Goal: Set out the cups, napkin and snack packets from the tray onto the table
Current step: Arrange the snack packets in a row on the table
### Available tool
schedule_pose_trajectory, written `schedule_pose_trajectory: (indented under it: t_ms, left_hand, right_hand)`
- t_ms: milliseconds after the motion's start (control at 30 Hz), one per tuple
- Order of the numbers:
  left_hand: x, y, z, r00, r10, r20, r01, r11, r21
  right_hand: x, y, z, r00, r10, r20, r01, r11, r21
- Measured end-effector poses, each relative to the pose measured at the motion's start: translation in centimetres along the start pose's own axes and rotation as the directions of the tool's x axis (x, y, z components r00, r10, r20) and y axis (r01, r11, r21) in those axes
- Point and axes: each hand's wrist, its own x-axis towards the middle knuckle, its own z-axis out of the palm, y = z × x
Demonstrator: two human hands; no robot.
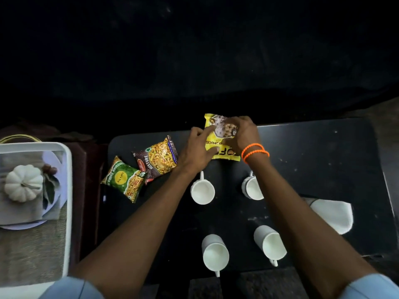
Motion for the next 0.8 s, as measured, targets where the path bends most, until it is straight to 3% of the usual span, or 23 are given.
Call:
schedule_pose_trajectory:
  t_ms: [167, 333, 600, 700, 800]
  left_hand:
    - [-1.4, -0.4, 0.9, 0.997, -0.077, 0.010, 0.077, 0.996, -0.051]
    - [-1.9, -0.3, 1.1, 0.992, -0.129, 0.012, 0.122, 0.958, 0.260]
    - [-1.5, -0.3, -0.1, 0.973, -0.207, 0.099, 0.171, 0.942, 0.289]
    - [-2.3, -0.6, -1.7, 0.990, -0.143, 0.019, 0.135, 0.966, 0.219]
    - [-3.2, -2.4, -4.9, 0.988, -0.095, -0.125, 0.116, 0.978, 0.173]
  right_hand:
    - [-2.0, 0.5, 0.6, 0.993, -0.051, 0.103, 0.060, 0.995, -0.085]
    - [-3.6, 0.9, 1.1, 0.989, -0.080, 0.128, 0.098, 0.985, -0.142]
    - [-3.1, 0.2, 0.3, 0.977, -0.034, 0.210, 0.074, 0.980, -0.185]
    - [-3.4, -1.1, -0.1, 0.994, -0.025, 0.110, 0.047, 0.979, -0.199]
    - [-4.5, -3.6, 0.1, 0.993, -0.099, -0.059, 0.095, 0.994, -0.062]
